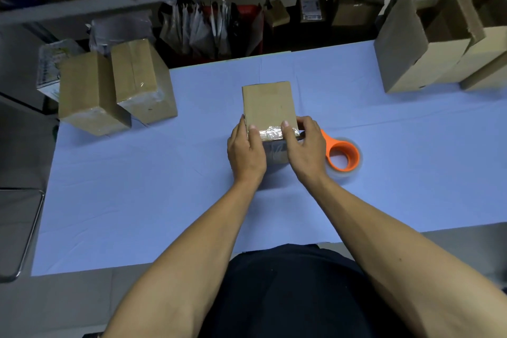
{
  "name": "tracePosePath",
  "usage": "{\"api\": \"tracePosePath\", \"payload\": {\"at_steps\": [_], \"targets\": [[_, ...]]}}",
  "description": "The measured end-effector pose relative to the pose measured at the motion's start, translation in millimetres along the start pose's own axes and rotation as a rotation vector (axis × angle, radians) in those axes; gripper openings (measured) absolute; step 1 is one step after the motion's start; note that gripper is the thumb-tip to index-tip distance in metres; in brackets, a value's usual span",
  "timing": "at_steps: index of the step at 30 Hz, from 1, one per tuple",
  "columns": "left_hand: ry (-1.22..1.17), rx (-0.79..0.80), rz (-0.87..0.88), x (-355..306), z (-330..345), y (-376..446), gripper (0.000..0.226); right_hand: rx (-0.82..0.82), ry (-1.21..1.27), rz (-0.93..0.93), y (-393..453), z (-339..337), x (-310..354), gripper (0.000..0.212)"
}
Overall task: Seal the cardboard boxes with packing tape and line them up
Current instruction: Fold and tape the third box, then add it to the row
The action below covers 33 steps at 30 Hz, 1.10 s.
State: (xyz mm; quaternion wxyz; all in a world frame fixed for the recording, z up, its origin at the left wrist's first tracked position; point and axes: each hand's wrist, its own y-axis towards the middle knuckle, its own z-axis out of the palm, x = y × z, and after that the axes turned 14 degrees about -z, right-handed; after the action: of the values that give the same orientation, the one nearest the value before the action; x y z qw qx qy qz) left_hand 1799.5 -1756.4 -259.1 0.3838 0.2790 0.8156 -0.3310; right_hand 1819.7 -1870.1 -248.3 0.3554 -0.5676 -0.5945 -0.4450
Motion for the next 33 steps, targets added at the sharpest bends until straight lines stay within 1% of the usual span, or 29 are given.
{"api": "tracePosePath", "payload": {"at_steps": [3,6,7,9,11,13,15,17,19,21,22,25,27,29,31,33], "targets": [[-0.066,0.061,-0.059,6.2,-1.7,1.8,0.046,-0.013,0.110,0.056,-1.3,-3.1,-2.1,0.016],[-0.280,0.129,-0.153,8.6,-1.6,0.4,0.051,0.001,0.191,0.119,1.1,-7.7,-0.9,0.014],[-0.329,0.152,-0.185,7.5,-1.5,1.1,0.051,0.019,0.207,0.133,3.2,-11.5,-1.0,0.016],[-0.371,0.185,-0.233,2.4,-4.1,3.6,0.046,0.116,0.186,0.127,5.5,-22.2,-1.9,0.025],[-0.340,0.200,-0.241,-8.4,-8.8,5.7,0.041,0.231,0.134,0.073,6.2,-30.2,-3.2,0.035],[-0.265,0.200,-0.260,-20.2,-16.4,6.8,0.044,0.274,0.112,0.010,6.3,-32.8,1.2,0.040],[-0.215,0.244,-0.316,-32.9,-26.5,8.9,0.058,0.298,0.133,-0.059,7.7,-32.1,8.6,0.041],[-0.207,0.342,-0.342,-39.5,-37.1,10.8,0.067,0.341,0.106,-0.090,9.7,-33.7,10.3,0.040],[-0.192,0.436,-0.329,-36.5,-44.7,8.5,0.060,0.381,0.065,-0.071,10.5,-35.9,7.9,0.040],[-0.145,0.480,-0.287,-23.0,-46.5,3.8,0.041,0.436,0.038,-0.068,7.6,-33.3,5.8,0.029],[-0.128,0.486,-0.274,-13.6,-45.5,1.1,0.035,0.464,0.019,-0.067,4.3,-30.3,4.1,0.025],[-0.140,0.493,-0.343,15.2,-39.1,-6.2,0.042,0.489,-0.021,0.016,-10.2,-19.1,-5.0,0.025],[-0.118,0.467,-0.408,30.3,-35.4,-12.1,0.042,0.498,-0.032,0.072,-20.1,-11.5,-12.7,0.025],[-0.110,0.439,-0.438,40.5,-33.0,-15.8,0.045,0.499,-0.064,0.087,-25.6,-6.3,-17.8,0.026],[-0.109,0.405,-0.386,41.5,-31.6,-13.6,0.056,0.483,-0.064,0.066,-24.3,-5.2,-19.3,0.024],[-0.064,0.372,-0.299,36.9,-32.1,-7.2,0.072,0.513,-0.013,0.057,-21.0,-11.0,-18.9,0.023]]}}
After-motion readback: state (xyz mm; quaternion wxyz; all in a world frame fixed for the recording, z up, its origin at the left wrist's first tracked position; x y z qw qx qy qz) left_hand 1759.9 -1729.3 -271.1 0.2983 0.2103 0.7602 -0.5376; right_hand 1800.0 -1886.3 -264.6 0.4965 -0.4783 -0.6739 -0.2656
